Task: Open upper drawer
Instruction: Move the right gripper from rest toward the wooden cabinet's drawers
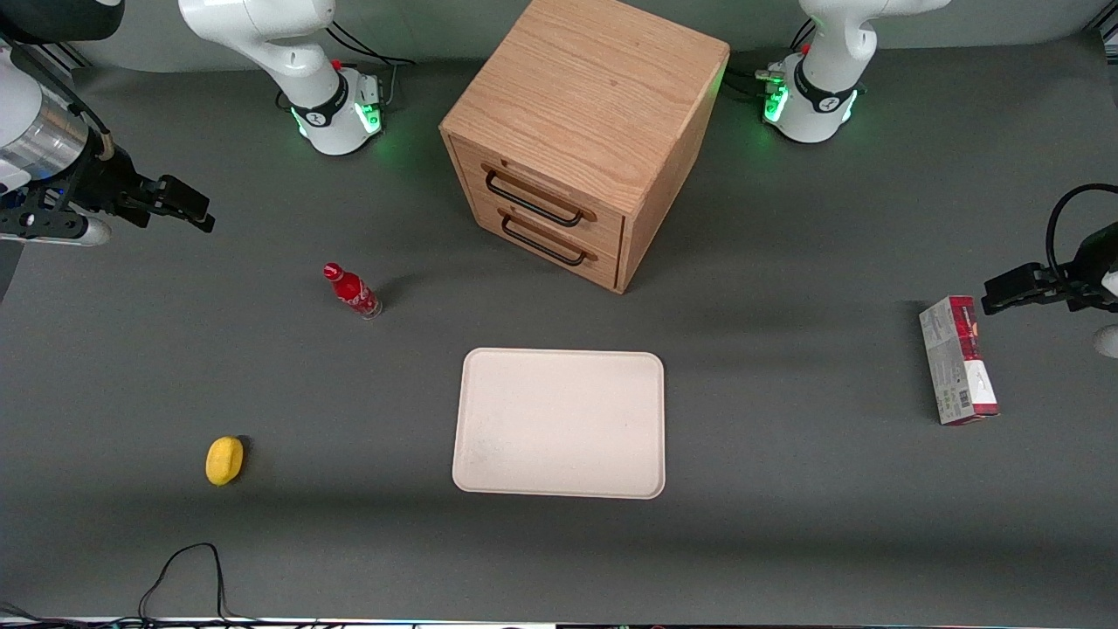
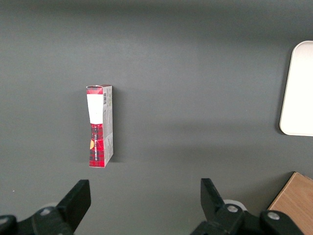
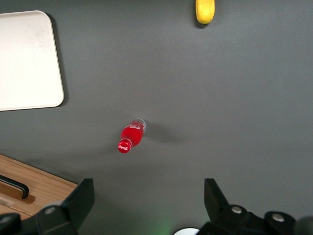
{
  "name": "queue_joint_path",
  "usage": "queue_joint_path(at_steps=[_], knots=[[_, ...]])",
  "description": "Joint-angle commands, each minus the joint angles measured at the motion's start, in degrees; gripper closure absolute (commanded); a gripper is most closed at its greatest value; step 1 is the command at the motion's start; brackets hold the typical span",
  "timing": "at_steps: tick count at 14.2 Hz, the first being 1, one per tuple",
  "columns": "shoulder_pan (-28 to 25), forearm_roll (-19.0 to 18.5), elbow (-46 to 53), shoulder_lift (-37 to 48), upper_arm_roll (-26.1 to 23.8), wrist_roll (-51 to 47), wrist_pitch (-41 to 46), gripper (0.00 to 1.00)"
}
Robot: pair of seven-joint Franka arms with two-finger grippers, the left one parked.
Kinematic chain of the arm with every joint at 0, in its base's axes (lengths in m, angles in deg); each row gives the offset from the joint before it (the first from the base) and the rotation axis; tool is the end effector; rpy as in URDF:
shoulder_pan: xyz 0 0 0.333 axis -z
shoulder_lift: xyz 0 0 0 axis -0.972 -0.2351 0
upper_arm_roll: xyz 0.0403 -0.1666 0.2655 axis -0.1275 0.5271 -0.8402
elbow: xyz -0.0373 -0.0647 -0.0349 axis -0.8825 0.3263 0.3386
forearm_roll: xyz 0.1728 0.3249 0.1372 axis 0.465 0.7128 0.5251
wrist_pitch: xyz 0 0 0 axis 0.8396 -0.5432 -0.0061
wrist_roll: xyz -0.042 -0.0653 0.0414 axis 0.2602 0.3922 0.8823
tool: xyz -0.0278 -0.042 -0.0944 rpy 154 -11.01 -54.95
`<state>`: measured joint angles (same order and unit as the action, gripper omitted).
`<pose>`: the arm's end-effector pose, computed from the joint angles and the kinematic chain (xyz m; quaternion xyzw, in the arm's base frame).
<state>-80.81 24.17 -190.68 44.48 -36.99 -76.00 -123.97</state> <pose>0.4904 0.0244 0.5889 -0.9973 0.0696 0.0231 0.0101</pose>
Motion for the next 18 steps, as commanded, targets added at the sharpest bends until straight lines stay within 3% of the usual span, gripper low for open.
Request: queue_joint_path(at_steps=[1, 5, 8, 13, 15, 17, 18], knots=[[-0.3, -0.5, 1.8, -1.3, 0.0, 0.2, -0.1, 0.0], [-0.3, 0.8, 5.7, -6.2, -0.9, 1.3, -0.1, 0.0], [-0.4, 8.5, 8.4, -8.4, -5.4, 5.4, 0.6, 0.0], [-0.5, 9.4, 11.4, -10.1, -22.8, 6.5, 0.7, 0.0], [-0.6, 10.0, 15.4, -13.3, -30.5, 12.5, 3.6, 0.0], [-0.6, 10.8, 17.6, -17.5, -33.1, 14.1, 7.0, 0.0], [-0.6, 14.0, 17.5, -18.6, -34.2, 15.5, 7.0, 0.0]])
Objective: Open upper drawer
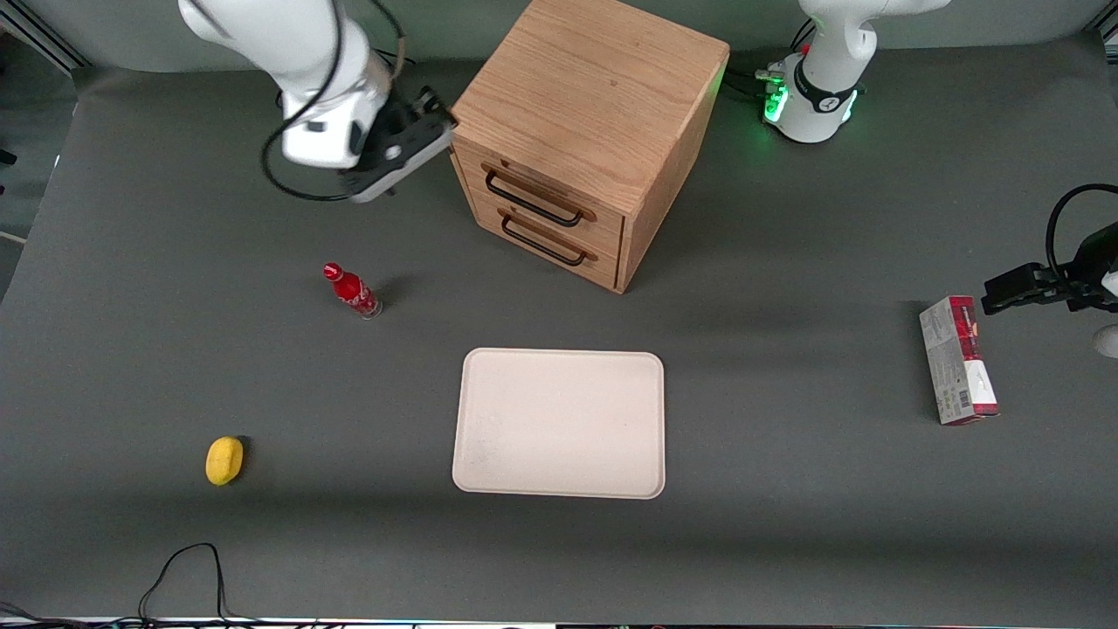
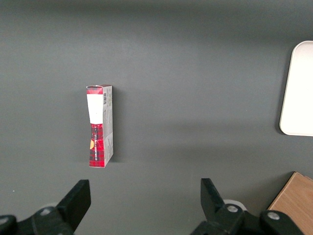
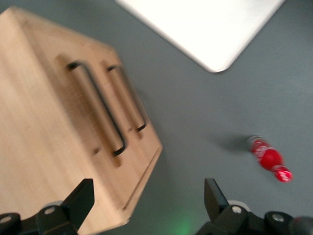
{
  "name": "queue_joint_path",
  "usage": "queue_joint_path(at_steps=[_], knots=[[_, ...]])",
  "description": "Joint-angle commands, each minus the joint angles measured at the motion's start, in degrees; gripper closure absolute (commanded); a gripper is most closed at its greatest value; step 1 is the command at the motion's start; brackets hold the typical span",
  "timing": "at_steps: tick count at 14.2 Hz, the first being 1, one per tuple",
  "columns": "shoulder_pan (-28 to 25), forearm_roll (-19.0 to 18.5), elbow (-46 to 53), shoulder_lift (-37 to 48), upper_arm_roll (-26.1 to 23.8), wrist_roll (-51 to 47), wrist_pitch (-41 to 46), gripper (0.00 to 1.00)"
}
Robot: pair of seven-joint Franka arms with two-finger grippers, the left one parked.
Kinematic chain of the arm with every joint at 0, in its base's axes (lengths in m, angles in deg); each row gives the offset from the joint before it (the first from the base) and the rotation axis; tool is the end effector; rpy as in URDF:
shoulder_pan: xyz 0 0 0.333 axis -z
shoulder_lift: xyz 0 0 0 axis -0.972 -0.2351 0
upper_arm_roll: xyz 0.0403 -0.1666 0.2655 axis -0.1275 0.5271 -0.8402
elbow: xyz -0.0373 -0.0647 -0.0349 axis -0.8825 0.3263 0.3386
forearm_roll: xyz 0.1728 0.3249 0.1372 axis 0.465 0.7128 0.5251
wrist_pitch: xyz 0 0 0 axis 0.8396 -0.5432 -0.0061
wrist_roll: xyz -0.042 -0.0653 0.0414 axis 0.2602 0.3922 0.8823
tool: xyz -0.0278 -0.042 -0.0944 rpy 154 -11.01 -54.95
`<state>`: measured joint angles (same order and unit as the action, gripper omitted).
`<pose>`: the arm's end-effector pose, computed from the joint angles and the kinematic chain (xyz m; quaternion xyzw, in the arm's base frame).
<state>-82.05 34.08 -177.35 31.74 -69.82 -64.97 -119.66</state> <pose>0.4327 0.3467 0.5797 -0.9429 -0.3130 0.0815 0.0795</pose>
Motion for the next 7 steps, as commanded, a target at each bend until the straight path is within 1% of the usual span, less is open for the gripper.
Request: queue_joint_path(at_steps=[1, 2, 3, 4, 7], knots=[[0.6, 8.3, 4.1, -6.5, -1.6, 7.3, 2.7, 0.0], [0.6, 10.4, 3.9, -7.8, -1.6, 10.5, 2.7, 0.0], [0.6, 10.7, 3.9, -9.3, -1.6, 13.3, 2.6, 0.0], [0.6, 10.8, 3.8, -10.7, -1.6, 15.5, 2.4, 0.0], [-0.7, 9.9, 2.4, -13.6, -1.7, 16.3, -1.9, 0.0]])
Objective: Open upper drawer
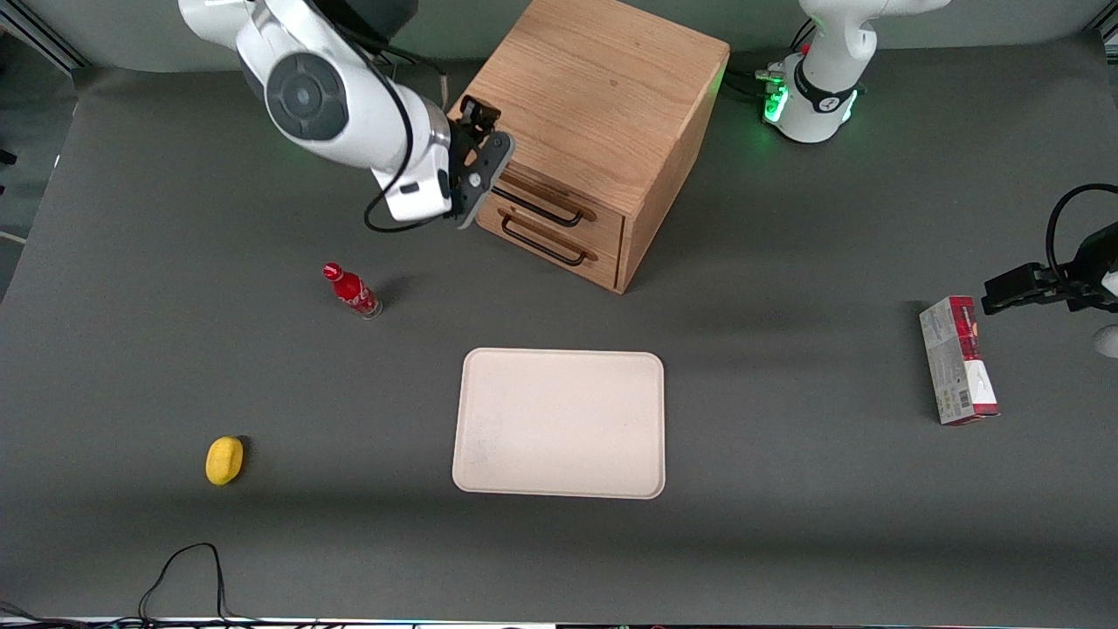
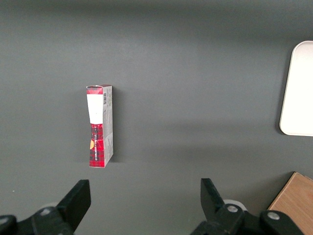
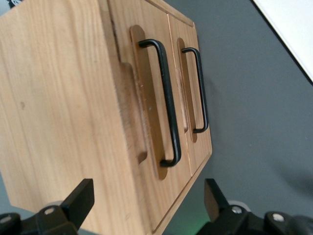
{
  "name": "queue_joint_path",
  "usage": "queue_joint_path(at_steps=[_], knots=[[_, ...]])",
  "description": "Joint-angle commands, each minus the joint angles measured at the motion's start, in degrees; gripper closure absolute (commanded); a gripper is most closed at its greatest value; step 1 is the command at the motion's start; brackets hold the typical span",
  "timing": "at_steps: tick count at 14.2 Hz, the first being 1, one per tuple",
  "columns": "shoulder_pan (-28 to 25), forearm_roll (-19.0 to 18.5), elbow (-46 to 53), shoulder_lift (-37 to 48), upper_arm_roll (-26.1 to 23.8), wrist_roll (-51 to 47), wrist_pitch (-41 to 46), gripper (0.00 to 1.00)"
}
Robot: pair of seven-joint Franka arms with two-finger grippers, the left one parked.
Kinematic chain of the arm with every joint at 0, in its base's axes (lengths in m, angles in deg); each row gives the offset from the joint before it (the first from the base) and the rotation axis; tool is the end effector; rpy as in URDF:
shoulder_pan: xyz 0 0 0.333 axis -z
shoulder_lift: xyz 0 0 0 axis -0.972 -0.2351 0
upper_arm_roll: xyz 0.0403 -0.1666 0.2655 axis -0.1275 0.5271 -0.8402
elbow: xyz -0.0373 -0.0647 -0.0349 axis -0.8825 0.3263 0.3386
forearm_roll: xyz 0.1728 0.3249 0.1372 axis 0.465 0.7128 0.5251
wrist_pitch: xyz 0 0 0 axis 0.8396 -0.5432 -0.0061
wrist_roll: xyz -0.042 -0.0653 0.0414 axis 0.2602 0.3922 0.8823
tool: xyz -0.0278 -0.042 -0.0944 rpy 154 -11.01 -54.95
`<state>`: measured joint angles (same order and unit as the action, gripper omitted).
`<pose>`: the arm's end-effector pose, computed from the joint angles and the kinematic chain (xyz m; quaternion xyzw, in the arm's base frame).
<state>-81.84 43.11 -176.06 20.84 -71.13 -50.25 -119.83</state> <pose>0.4590 0.3728 0.5053 -0.8728 -0.4151 0.1610 0.2002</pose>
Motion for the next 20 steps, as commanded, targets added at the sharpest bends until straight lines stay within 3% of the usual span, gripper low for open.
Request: queue_joint_path(at_steps=[1, 8, 12, 20], knots=[[-1.2, -0.4, 0.2, -3.3, -0.5, 1.6, -3.6, 0.0], [-3.6, -8.0, -3.5, -7.1, -0.6, 1.5, -12.6, 0.0], [-4.2, -8.8, -5.6, -7.6, -0.6, 1.5, -16.9, 0.0], [-4.9, -15.1, -5.0, -11.0, -0.6, 1.6, -21.7, 0.0]])
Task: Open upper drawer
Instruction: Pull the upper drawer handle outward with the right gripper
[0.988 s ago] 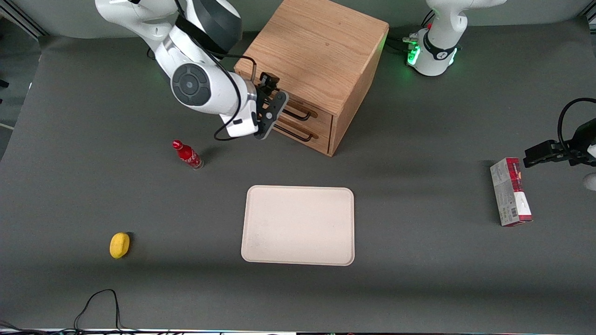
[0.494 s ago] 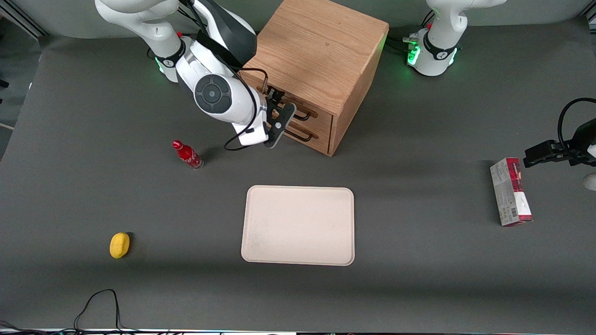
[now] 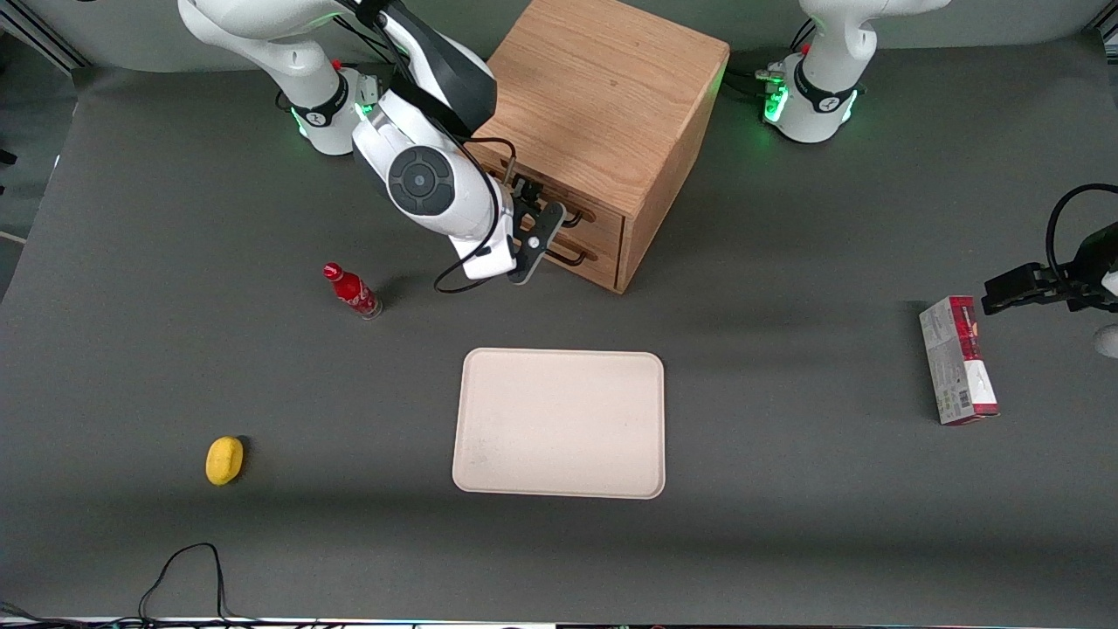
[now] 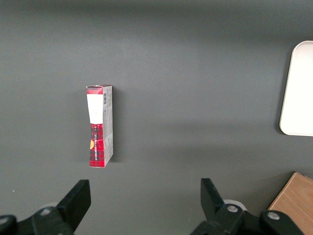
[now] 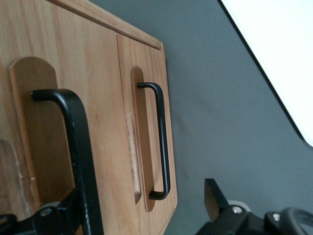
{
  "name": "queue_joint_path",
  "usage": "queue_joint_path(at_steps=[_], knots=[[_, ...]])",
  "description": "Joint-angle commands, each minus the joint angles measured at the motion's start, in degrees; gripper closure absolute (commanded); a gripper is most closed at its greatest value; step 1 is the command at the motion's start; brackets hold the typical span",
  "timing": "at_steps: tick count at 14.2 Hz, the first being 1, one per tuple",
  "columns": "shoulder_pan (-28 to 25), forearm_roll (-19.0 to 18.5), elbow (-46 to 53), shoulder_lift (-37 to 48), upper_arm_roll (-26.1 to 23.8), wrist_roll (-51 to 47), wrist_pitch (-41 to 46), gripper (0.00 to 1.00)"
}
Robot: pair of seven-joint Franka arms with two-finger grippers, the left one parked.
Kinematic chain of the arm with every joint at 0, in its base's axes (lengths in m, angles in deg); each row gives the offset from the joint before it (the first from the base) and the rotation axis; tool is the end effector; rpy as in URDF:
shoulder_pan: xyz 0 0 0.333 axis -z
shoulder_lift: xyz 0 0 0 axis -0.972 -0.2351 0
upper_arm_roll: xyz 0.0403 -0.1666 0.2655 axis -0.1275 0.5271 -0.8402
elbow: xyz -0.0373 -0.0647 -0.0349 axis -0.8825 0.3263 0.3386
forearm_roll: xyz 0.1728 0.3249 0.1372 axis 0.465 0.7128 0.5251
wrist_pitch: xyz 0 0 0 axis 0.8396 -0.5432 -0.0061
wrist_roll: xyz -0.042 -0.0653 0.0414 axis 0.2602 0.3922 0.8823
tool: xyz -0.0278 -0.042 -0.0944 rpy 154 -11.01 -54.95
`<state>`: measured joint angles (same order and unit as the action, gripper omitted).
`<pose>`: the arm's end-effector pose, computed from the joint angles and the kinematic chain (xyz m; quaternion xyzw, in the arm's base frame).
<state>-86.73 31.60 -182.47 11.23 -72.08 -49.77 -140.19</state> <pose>0.4675 0.4194 0.3838 -0.8729 -0.4518 0.1088 0.1484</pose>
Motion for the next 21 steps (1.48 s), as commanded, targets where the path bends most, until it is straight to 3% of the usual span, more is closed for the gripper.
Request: queue_joint_path(at_steps=[1, 4, 8, 21], knots=[[0.3, -4.8, 2.2, -1.9, 0.4, 1.9, -1.2, 0.0], [2.2, -5.5, 5.5, -3.7, 1.3, 5.7, -1.2, 0.0], [2.4, -9.3, 12.3, -6.2, 7.6, 9.3, -1.2, 0.0], [2.5, -9.3, 24.9, -7.7, 16.0, 8.2, -0.4, 0.0]])
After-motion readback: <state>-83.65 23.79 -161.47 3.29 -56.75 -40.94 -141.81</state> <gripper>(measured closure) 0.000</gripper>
